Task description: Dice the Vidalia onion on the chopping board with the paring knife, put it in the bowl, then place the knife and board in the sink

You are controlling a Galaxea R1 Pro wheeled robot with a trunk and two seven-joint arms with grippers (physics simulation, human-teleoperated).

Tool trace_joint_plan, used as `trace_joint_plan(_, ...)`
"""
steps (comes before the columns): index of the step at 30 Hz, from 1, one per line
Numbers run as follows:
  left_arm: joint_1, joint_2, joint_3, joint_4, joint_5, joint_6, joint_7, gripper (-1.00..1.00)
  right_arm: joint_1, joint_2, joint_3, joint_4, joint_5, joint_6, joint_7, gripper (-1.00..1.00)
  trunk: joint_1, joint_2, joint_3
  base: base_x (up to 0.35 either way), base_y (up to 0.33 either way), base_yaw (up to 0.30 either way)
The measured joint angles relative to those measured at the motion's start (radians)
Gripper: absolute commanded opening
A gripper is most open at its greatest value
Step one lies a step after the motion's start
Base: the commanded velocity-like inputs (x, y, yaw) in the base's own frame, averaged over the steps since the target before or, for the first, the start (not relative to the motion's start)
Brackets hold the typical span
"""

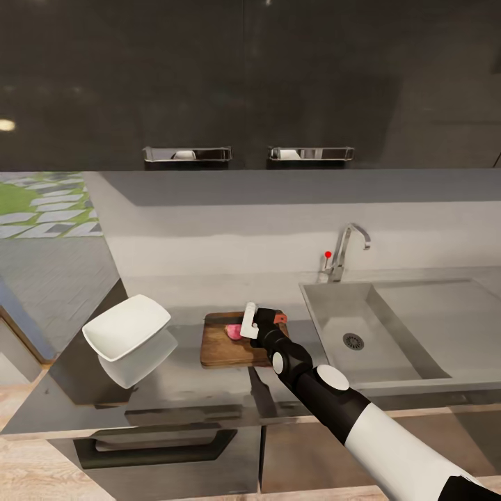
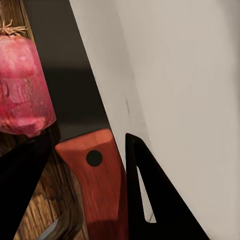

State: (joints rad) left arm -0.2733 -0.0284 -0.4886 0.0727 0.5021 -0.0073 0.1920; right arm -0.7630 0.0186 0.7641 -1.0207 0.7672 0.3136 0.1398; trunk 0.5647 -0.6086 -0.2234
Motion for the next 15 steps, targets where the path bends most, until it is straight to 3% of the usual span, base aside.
trace_joint_plan(15, 0.000, 0.000, 0.000, 0.000, 0.000, 0.000, 0.000, 1.00, 0.000, 0.000, 0.000, 0.000, 0.000, 0.000, 0.000, -1.00, 0.000, 0.000, -0.001, 0.000, 0.000, 0.000)
